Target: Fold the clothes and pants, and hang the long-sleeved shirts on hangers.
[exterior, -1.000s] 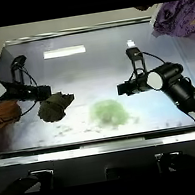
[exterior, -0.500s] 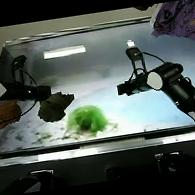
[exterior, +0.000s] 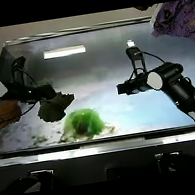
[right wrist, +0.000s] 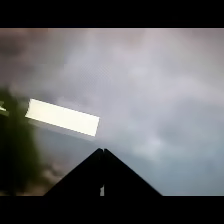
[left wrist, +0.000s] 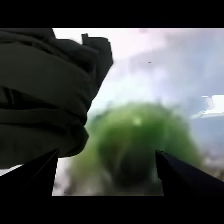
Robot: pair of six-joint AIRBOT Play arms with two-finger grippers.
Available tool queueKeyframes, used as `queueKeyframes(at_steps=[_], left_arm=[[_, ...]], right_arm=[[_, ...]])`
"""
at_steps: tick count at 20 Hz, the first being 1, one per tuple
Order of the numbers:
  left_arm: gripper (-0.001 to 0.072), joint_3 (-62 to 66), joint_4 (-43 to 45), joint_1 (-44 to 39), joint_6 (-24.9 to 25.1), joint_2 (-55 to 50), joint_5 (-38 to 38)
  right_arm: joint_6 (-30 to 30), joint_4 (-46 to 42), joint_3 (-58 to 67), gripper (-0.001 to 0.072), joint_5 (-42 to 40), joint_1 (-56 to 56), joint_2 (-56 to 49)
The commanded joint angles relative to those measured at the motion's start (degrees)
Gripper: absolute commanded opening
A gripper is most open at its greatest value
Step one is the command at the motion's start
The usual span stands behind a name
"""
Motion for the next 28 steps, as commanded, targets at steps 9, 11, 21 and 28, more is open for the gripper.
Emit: queueKeyframes(at_steps=[9,11,21,28], left_arm=[[0.072,-14.7,10.8,5.7,-5.0,-9.2,14.6],[0.0707,-14.7,10.1,5.7,-5.0,-11.7,15.3],[0.0015,-7.5,-23.4,-7.8,7.7,-8.2,15.2],[0.0016,-6.2,-30.4,-32.4,-2.9,-13.9,32.6]], right_arm=[[0.0,0.1,0.1,0.0031,0.1,0.0,0.0],[0.0,0.1,0.1,0.0031,0.1,0.0,0.0],[0.0,-10.6,0.1,0.0072,13.5,0.0,1.9],[-0.4,-27.3,0.0,0.0074,28.9,0.0,7.2]])
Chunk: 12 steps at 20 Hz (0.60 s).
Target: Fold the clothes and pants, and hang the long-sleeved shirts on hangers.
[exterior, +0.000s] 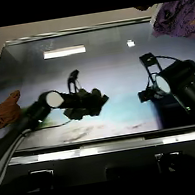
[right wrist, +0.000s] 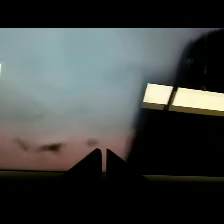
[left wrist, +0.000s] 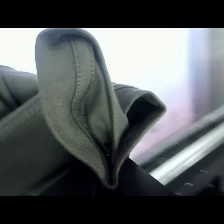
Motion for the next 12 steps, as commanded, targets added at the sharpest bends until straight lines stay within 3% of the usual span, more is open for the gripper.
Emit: queueKeyframes(at_steps=[1,2,3,4,5,6,9,11,12], left_arm=[[0.0022,0.5,-3.3,-10.0,-5.3,-5.3,8.1],[0.0103,0.5,-3.4,-10.8,-6.2,-7.2,7.8],[0.0267,0.5,-3.6,-10.9,-6.9,-8.4,7.3],[0.0413,0.5,-4.4,-10.1,-6.9,-8.5,6.9],[0.0485,0.6,-4.6,-8.7,-6.9,-7.4,6.5],[0.0565,0.7,-4.5,-6.6,-6.1,-5.9,6.0],[0.062,0.7,-3.4,3.0,-2.2,0.6,1.8],[0.062,0.7,-1.7,10.2,-2.2,3.8,-2.2],[0.062,0.7,-1.5,13.5,-2.2,4.7,-3.7]], right_arm=[[-0.1,-6.2,0.0,0.0075,4.6,0.0,3.1],[0.1,-6.2,-0.2,0.0081,3.3,0.0,3.6],[1.0,-6.2,-0.9,0.0085,1.8,0.0,4.0],[3.8,-6.2,-2.1,0.0134,0.0,0.0,4.1],[8.3,-6.1,-3.4,0.0268,-2.1,0.0,4.0],[11.9,-5.7,-4.4,0.033,-4.2,0.0,4.0],[16.4,0.1,-4.6,0.0347,-9.7,-6.5,3.9],[14.3,15.2,-5.0,0.0351,-12.0,-19.5,2.8],[9.9,24.2,-6.2,0.0364,-13.7,-26.1,1.8]])
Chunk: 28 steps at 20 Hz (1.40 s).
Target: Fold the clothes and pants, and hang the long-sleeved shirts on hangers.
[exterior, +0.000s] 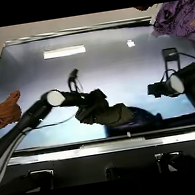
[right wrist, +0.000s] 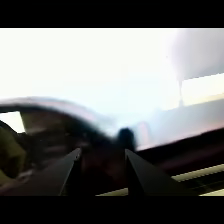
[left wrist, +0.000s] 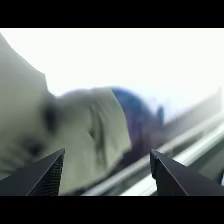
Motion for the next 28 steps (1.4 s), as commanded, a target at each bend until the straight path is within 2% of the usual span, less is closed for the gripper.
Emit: queueKeyframes(at_steps=[1,2,3,4,7,12,19,20,23,24,28], left_arm=[[0.0619,0.0,1.3,11.4,1.0,4.1,-6.4],[0.0619,0.0,1.3,13.9,1.0,4.2,-7.4],[0.0619,0.0,1.3,16.1,1.0,4.2,-8.4],[0.0619,0.0,1.3,17.7,1.0,4.1,-8.8],[0.0619,0.0,1.3,20.4,1.1,4.1,-8.9],[0.0619,0.0,1.3,20.7,1.0,4.1,-9.1],[0.062,0.0,1.7,21.0,1.0,4.1,-9.2],[0.062,0.0,1.8,21.0,1.0,4.1,-9.6],[0.0623,-0.1,6.6,22.2,1.0,4.1,-14.3],[0.0627,-0.5,9.4,22.9,1.1,4.1,-16.3],[0.0626,-7.9,12.2,25.4,5.8,4.1,-15.4]], right_arm=[[-8.8,28.5,-3.4,0.0365,-6.6,-19.1,-2.8],[-14.4,36.7,-5.7,0.04,-6.9,-23.5,-4.6],[-19.0,43.1,-8.2,0.0486,-6.4,-26.7,-7.1],[-22.3,47.5,-10.6,0.0518,-5.8,-28.2,-9.5],[-32.2,54.1,-14.8,0.052,-6.2,-26.6,-17.0],[-35.7,56.4,-15.0,0.0519,-11.0,-19.0,-25.8],[-36.3,56.8,-15.0,0.0516,-14.8,-13.0,-29.1],[-36.3,56.7,-15.0,0.0487,-14.6,-12.2,-29.4],[-37.2,56.6,-15.0,0.0126,-14.1,-11.9,-29.4],[-37.6,56.6,-15.0,0.0032,-13.9,-11.9,-29.4],[-37.5,56.2,-15.0,0.003,-13.4,-11.9,-27.3]])
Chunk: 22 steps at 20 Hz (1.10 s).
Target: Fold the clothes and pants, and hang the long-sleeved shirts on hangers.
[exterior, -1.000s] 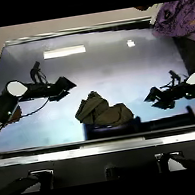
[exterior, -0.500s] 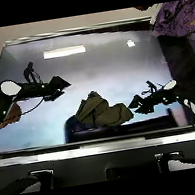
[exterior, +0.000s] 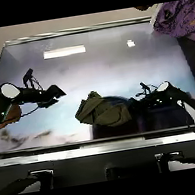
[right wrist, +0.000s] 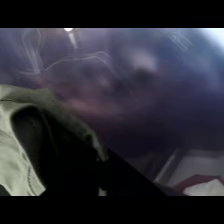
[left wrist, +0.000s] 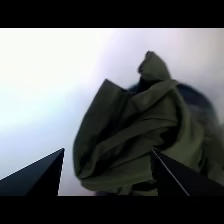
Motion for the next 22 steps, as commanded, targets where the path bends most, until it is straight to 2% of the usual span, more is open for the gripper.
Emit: queueKeyframes(at_steps=[1,4,10,13,14,15,19,20,22], left_arm=[[0.0626,-6.8,1.3,1.3,4.6,-0.2,0.7],[0.0626,-13.3,-7.4,-0.2,10.9,-1.3,4.7],[0.0623,-15.0,-12.9,-7.6,12.2,-6.8,10.9],[0.0584,-15.0,-16.0,-10.0,12.3,-9.6,12.8],[0.0318,-14.8,-16.9,-10.1,12.3,-10.0,13.3],[0.0005,-14.6,-17.0,-9.8,12.4,-10.0,13.6],[0.0013,-8.7,-13.6,-6.7,12.9,-7.5,12.0],[0.0013,-6.3,-10.4,-5.8,12.7,-5.8,11.5],[0.0012,-0.1,0.5,-4.1,9.0,-1.3,9.6]], right_arm=[[0.4,0.0,0.1,0.003,1.0,0.2,2.1],[2.5,-1.4,0.1,0.003,1.4,0.2,4.5],[5.1,-1.7,0.1,0.003,3.3,0.2,5.7],[6.7,-1.7,0.1,0.003,3.1,0.2,6.7],[6.9,-1.8,0.1,0.003,2.8,0.2,7.5],[6.8,-1.9,0.1,0.003,2.5,0.2,8.6],[6.6,-6.8,3.8,0.0029,1.3,0.2,14.4],[6.6,-8.9,6.5,0.0029,1.1,0.2,16.2],[6.9,-12.7,13.9,0.0029,1.1,0.2,19.4]])
